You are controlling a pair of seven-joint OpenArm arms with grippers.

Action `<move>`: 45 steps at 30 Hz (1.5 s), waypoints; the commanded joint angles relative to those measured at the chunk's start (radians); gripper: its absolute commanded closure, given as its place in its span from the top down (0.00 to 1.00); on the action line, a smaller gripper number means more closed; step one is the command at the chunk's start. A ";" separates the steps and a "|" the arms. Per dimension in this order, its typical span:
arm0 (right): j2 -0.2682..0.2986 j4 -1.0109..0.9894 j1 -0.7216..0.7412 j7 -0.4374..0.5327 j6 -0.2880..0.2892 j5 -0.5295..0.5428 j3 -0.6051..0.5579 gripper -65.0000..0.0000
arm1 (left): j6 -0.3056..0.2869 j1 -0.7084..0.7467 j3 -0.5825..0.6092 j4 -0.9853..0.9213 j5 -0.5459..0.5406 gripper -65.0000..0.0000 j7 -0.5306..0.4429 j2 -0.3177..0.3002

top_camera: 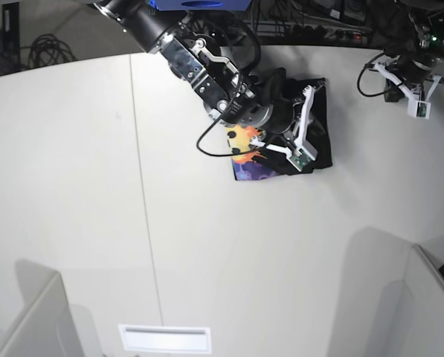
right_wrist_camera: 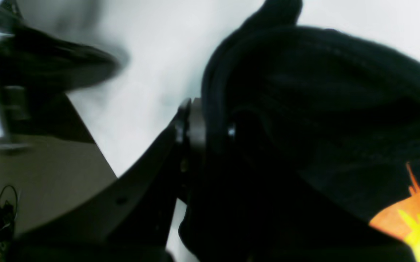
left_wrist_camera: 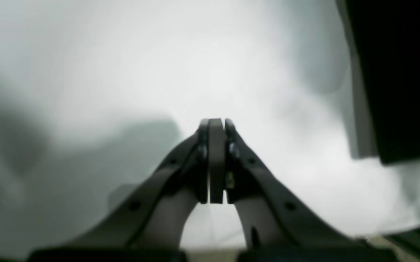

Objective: Fold the T-shirt properly

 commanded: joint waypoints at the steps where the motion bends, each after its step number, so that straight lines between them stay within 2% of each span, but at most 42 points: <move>1: -0.017 -0.004 0.023 0.020 0.002 0.011 0.001 0.00 | -0.006 0.010 -0.021 0.031 -0.024 0.00 -0.018 -0.012; 7: -0.019 -0.058 0.035 0.025 0.002 0.011 0.001 0.00 | -0.006 0.043 -0.103 0.038 -0.044 0.00 -0.018 -0.012; 12: -0.019 -0.055 0.029 0.025 0.002 0.011 -0.001 0.71 | -0.006 0.048 -0.133 0.038 -0.044 0.00 -0.016 -0.012; 13: -0.019 -0.053 0.029 0.026 0.002 0.011 -0.001 0.81 | -0.006 0.048 -0.135 0.038 -0.044 0.00 -0.016 -0.012; 15: -0.019 -0.046 0.029 0.026 0.002 0.013 -0.001 0.89 | -0.006 0.048 -0.135 0.038 -0.044 0.00 -0.016 -0.012; 24: -0.019 -0.032 0.096 0.025 0.002 0.152 -0.142 0.79 | -0.006 0.048 -0.136 0.054 -0.045 0.00 -0.016 -0.010; 29: -0.020 -0.043 0.124 0.025 0.002 0.229 -0.168 0.79 | -0.006 0.047 -0.136 0.054 -0.045 0.00 -0.016 -0.010; 36: -0.019 -0.033 0.216 0.028 0.012 0.359 -0.292 0.79 | -0.008 0.043 -0.136 0.054 -0.045 0.00 -0.016 -0.009; 39: -0.016 -0.030 0.250 0.028 0.013 0.422 -0.303 0.79 | -0.008 0.042 -0.136 0.054 -0.045 0.00 -0.016 -0.009; 41: -0.011 -0.001 0.257 0.029 0.013 0.428 -0.299 0.79 | -0.008 0.042 -0.136 0.054 -0.045 0.00 -0.016 -0.010; 45: 0.052 0.131 0.253 0.031 0.013 0.428 -0.246 0.79 | -0.008 0.040 -0.136 0.052 -0.045 0.00 -0.016 -0.007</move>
